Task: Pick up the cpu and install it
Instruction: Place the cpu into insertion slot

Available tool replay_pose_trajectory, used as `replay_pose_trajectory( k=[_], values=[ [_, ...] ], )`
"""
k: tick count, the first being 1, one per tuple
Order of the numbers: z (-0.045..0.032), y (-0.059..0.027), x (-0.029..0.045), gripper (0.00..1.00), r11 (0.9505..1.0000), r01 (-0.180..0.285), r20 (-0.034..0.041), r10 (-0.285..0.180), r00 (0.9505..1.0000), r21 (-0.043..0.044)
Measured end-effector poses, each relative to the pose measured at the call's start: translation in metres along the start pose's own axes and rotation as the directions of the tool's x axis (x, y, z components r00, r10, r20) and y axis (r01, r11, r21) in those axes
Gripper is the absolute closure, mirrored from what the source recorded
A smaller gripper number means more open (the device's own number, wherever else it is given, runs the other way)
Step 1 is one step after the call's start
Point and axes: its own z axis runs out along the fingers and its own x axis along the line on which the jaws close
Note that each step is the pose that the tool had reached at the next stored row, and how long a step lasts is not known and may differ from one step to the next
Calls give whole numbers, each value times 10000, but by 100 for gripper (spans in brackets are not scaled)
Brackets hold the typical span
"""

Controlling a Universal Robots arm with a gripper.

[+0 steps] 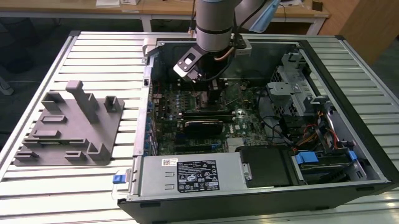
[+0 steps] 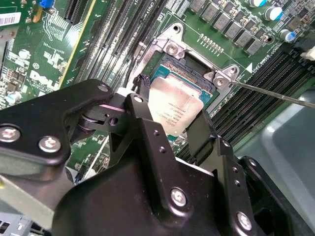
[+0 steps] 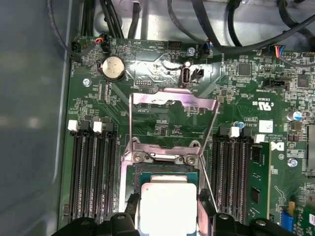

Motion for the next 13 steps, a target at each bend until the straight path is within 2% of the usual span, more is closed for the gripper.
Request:
replay_pose_trajectory(
  k=[7, 13],
  values=[
    [64, -3, 6, 45, 10000, -1, -2, 1, 10000, 20],
    [86, -4, 7, 45, 10000, -19, -11, 19, 10000, 31]
  ],
)
